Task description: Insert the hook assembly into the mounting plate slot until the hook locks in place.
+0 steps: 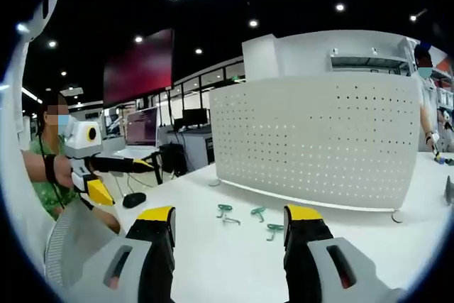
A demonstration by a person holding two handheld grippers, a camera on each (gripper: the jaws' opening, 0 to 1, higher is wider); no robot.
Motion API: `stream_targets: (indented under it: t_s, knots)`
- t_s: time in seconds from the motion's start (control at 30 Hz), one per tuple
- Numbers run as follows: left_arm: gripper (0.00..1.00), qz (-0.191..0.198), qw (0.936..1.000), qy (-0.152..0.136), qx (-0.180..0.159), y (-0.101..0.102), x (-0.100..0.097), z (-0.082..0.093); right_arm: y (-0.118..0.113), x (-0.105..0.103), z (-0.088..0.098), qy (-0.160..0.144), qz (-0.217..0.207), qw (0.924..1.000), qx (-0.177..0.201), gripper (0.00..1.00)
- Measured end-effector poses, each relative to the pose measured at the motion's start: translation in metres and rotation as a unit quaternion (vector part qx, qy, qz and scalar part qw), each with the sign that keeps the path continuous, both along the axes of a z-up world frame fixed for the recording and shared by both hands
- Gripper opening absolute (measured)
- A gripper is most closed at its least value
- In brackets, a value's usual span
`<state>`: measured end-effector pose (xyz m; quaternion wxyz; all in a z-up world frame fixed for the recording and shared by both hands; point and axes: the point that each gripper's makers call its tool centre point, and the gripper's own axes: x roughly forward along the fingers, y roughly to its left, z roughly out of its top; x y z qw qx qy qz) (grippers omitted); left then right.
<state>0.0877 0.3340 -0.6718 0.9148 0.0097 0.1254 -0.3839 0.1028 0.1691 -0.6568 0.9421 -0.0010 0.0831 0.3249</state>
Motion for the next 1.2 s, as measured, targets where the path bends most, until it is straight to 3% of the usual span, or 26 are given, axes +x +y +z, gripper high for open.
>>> stream_targets:
  t_s: [0.17, 0.83, 1.2]
  knots:
    - [0.98, -0.004, 1.0000, -0.002, 0.000, 0.000, 0.001, -0.001, -0.001, 0.001, 0.003, 0.004, -0.006, 0.9996, 0.026, 0.63]
    - [0.97, -0.020, 0.9998, 0.002, -0.001, 0.003, 0.004, -0.007, 0.020, -0.007, 0.003, 0.009, 0.017, 0.9997, -0.014, 0.62]
    - [0.96, -0.045, 0.9989, 0.010, 0.008, -0.009, 0.015, -0.015, 0.020, -0.006, 0.001, 0.011, -0.005, 0.9997, -0.020, 0.61]
